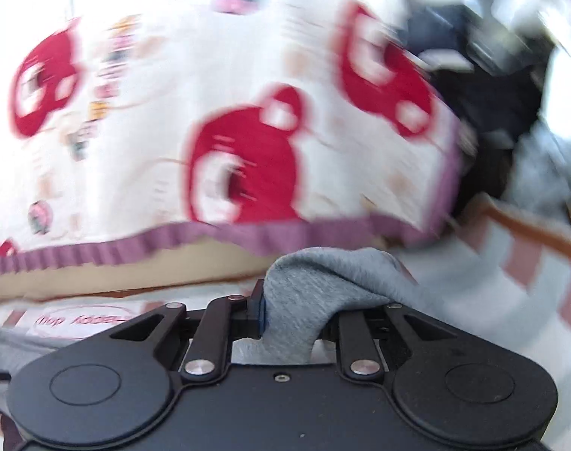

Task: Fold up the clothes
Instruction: 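Grasp the grey sleeve with the right gripper and lift it, then fold the held sleeve across the sweatshirt body with the right gripper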

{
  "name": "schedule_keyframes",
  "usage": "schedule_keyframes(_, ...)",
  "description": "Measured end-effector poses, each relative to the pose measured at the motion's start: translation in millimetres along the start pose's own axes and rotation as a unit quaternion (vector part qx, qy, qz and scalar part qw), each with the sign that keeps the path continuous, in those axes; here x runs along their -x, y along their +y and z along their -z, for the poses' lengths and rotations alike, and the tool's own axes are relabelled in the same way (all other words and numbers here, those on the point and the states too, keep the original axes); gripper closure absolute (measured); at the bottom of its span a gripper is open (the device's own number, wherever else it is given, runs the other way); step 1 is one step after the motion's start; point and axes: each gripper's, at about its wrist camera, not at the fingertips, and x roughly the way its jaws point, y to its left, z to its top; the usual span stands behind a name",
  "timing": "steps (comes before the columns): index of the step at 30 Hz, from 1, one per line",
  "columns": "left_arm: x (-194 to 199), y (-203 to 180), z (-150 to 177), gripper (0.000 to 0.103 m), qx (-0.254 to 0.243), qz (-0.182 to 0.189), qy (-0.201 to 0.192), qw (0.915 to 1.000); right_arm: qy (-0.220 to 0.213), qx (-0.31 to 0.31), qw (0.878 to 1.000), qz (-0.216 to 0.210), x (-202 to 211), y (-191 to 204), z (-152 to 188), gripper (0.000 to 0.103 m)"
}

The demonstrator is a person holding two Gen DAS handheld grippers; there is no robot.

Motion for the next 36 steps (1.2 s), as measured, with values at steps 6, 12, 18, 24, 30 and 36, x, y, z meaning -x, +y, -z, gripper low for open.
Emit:
schedule_keyframes(6, -1.8, 58.2, 1.2, 0.024, -0.042, -0.060, 0.025, 0.9970, -0.002, 0.136, 0.989, -0.064, -15.1, 149.4, -21.5, 0.083)
schedule_keyframes(12, -9.9, 138.3, 4.3, 0.023, -0.033, -0.125, 0.030, 0.9912, 0.100, 0.281, 0.942, -0.150, -59.1, 297.0, 33.1, 0.084)
schedule_keyframes(18, 13.3, 202.9, 6.2, 0.024, 0.081, -0.098, 0.022, 0.9916, 0.233, 0.422, 0.854, -0.195, -79.9, 340.9, 95.9, 0.082)
schedule_keyframes(24, 49.5, 196.4, -43.4, 0.024, 0.054, -0.027, 0.011, 0.9981, 0.313, 0.487, 0.784, -0.227, -81.6, 349.5, 73.6, 0.074)
schedule_keyframes(30, 97.8, 155.9, -117.5, 0.024, -0.023, 0.045, -0.020, 0.9985, 0.368, 0.394, 0.806, -0.244, -53.9, 319.1, 11.4, 0.038)
schedule_keyframes(36, 114.8, 121.6, -139.5, 0.024, -0.071, 0.091, 0.039, 0.9925, 0.320, 0.137, 0.895, -0.279, -43.1, 246.5, 12.0, 0.033)
